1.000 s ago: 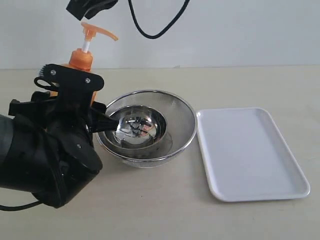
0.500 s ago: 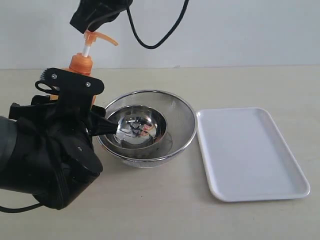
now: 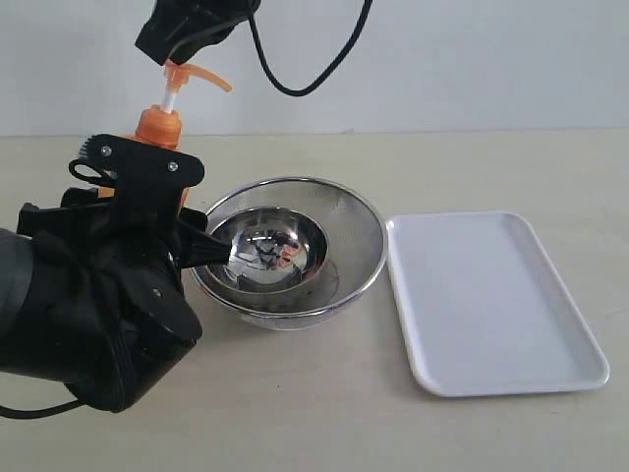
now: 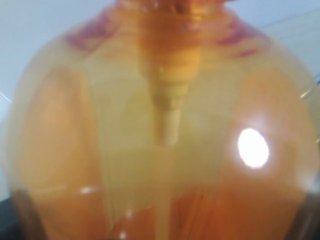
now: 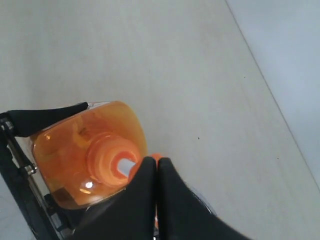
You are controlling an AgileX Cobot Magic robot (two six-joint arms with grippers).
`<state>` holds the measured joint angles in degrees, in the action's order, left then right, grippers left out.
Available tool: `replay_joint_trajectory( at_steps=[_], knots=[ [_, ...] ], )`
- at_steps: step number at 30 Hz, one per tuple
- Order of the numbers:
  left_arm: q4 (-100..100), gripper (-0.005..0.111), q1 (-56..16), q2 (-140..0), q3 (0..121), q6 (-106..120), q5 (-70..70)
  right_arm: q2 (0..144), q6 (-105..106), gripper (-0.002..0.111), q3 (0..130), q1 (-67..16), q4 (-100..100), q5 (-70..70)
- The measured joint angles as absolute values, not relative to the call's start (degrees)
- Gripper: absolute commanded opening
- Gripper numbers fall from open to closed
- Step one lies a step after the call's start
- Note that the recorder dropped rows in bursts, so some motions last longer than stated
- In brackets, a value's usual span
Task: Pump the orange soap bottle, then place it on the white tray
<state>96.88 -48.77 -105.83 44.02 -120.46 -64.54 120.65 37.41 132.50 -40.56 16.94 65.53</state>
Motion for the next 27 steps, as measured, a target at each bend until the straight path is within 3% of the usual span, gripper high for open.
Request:
replay_joint_trajectory(
  at_steps=[27],
  knots=[
    [96.8, 0.005, -48.8, -105.9, 43.9, -120.5, -64.3, 120.6, 38.3, 0.000, 132.5, -40.6, 17.2, 65.6]
  ],
)
